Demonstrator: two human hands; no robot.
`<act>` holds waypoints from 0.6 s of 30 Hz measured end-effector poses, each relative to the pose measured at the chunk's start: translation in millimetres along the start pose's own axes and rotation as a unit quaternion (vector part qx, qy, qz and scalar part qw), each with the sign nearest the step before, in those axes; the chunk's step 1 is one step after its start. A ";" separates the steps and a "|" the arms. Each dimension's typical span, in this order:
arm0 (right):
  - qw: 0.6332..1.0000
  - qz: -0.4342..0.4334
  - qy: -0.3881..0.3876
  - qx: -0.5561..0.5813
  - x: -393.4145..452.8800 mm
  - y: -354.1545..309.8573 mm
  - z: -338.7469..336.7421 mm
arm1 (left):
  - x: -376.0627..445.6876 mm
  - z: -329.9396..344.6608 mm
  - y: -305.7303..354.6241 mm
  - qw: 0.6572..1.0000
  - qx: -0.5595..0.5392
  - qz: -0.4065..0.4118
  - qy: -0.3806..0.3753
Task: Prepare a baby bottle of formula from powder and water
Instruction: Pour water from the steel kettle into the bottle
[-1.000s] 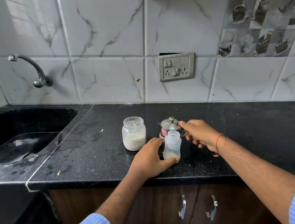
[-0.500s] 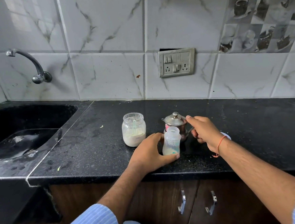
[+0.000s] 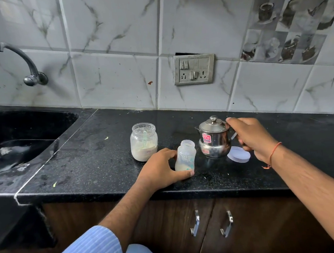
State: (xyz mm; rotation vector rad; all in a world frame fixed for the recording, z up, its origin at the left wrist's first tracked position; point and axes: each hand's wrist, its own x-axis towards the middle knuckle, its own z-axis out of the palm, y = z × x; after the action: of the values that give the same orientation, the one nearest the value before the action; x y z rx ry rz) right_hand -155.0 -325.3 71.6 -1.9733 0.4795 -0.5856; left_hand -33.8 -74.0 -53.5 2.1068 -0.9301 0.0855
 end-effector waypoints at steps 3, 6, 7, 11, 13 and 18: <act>0.999 -0.019 0.003 -0.033 -2.4 -2.9 -3.7 | 1.2 0.7 -0.6 1.000 0.000 -0.006 -0.004; 0.997 -0.036 0.007 -0.067 -2.6 -3.8 -4.8 | 1.9 0.5 -1.0 1.000 -0.001 -0.009 -0.007; 0.996 -0.041 0.007 -0.078 -1.4 -3.8 -4.6 | 2.0 0.9 -1.1 1.000 -0.002 -0.011 -0.009; 0.991 -0.058 0.001 -0.121 1.1 -7.8 -0.9 | 2.3 2.2 -2.8 0.999 -0.019 -0.021 -0.017; 0.987 -0.070 0.001 -0.141 2.8 -10.6 1.6 | 2.3 2.7 -3.5 0.999 -0.019 -0.025 -0.018; 0.980 -0.094 -0.006 -0.176 4.7 -19.8 7.2 | 2.2 2.0 -3.2 0.999 -0.020 -0.027 -0.020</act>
State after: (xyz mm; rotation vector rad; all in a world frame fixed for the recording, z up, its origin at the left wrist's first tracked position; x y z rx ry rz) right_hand -145.3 -314.2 87.3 -2.3775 0.4127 -0.6380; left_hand -30.6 -75.5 -56.1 2.1023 -0.8907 -0.0037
